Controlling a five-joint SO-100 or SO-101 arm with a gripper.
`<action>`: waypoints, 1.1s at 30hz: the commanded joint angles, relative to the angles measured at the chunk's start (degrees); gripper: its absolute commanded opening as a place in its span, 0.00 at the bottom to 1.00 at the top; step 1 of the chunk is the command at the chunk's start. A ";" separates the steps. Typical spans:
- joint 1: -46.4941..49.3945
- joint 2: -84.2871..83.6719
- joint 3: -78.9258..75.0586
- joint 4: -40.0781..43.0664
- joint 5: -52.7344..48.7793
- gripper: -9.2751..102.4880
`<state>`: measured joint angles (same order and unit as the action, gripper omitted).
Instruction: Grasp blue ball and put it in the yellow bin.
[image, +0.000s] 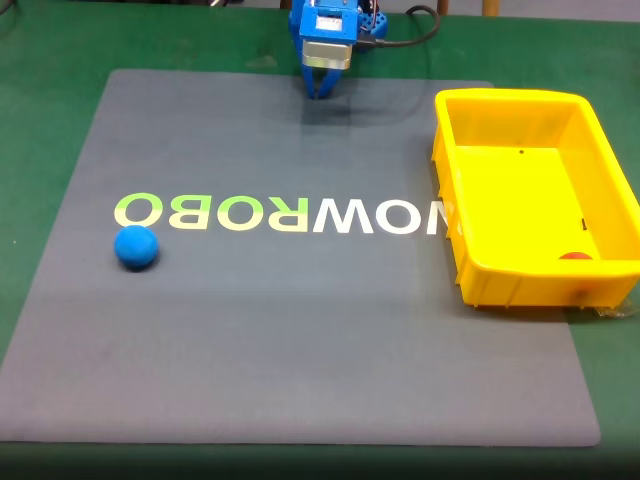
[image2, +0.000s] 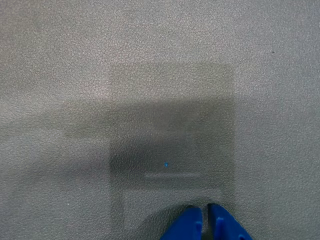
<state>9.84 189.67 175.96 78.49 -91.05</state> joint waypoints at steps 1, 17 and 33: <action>-0.18 0.88 1.76 -0.09 0.70 0.08; -1.05 0.79 1.76 -3.60 -7.12 0.16; 8.96 -17.67 -21.36 -37.35 -10.37 0.38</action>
<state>15.47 181.67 166.55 43.95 -100.81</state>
